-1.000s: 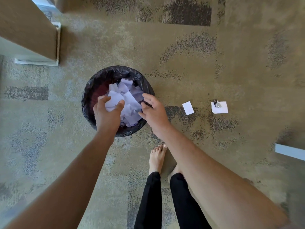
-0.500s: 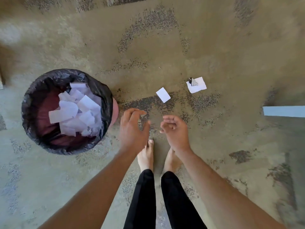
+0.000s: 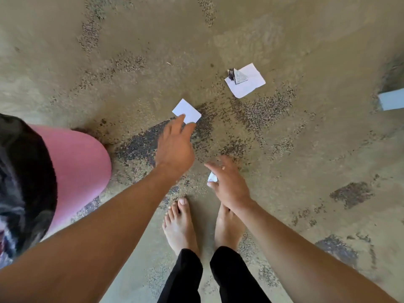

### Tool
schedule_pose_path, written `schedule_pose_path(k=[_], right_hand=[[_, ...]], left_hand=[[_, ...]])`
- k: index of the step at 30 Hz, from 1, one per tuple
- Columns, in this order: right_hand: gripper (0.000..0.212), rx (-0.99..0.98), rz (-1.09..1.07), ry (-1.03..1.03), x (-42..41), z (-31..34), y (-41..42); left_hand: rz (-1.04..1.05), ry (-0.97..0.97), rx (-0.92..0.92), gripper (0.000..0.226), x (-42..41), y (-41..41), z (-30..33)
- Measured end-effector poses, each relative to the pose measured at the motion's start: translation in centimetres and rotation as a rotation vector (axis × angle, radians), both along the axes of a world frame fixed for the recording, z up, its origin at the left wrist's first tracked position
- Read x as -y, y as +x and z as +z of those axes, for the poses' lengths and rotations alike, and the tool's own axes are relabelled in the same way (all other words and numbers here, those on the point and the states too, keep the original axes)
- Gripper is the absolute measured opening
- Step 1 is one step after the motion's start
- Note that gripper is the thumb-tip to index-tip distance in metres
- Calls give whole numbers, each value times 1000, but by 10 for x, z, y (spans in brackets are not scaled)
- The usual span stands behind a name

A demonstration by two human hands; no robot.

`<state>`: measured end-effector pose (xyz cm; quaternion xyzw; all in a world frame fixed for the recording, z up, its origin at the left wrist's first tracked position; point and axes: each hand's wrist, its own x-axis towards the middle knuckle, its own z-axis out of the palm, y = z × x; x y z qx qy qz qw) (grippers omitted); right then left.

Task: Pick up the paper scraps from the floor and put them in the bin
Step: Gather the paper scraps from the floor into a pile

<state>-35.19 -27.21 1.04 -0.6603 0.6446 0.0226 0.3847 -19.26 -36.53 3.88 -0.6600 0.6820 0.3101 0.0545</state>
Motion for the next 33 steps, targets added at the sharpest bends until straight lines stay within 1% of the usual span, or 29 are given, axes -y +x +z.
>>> schedule_pose_path(k=[4, 6, 8, 10, 11, 13, 18, 20, 23, 27, 31, 33], right_hand=[[46, -61, 184, -132, -2, -31, -7], [41, -32, 221, -200, -3, -41, -12], [37, 29, 230, -264, -1, -47, -15], [28, 63, 227, -340, 10, -48, -16], [23, 93, 190, -377, 19, -48, -17], [17, 169, 31, -425, 42, -45, -19], [22, 158, -460, -397, 127, -34, -43], [26, 129, -572, -364, 163, -30, -58], [23, 31, -632, -292, 205, -33, -70], [27, -104, -534, -203, 232, -40, -60], [26, -212, -495, -244, 240, -42, -47], [24, -180, -499, -261, 238, -44, -45]], left_hand=[[-79, -64, 39, 72, 28, -2, -41], [-122, -62, 68, 74, 41, 1, -52], [-160, -67, 94, 68, 52, 4, -58], [-183, -133, 100, 56, 60, 7, -60], [-176, -163, 94, 50, 63, 8, -61], [-146, -188, 72, 42, 68, 9, -63], [-89, -158, -19, 24, 72, 10, -70], [-24, -129, -69, 20, 73, 11, -71], [25, -104, -114, 17, 75, 11, -70], [53, -104, -137, 17, 74, 11, -68], [71, -113, -142, 16, 73, 12, -70], [80, -133, -147, 15, 71, 12, -71]])
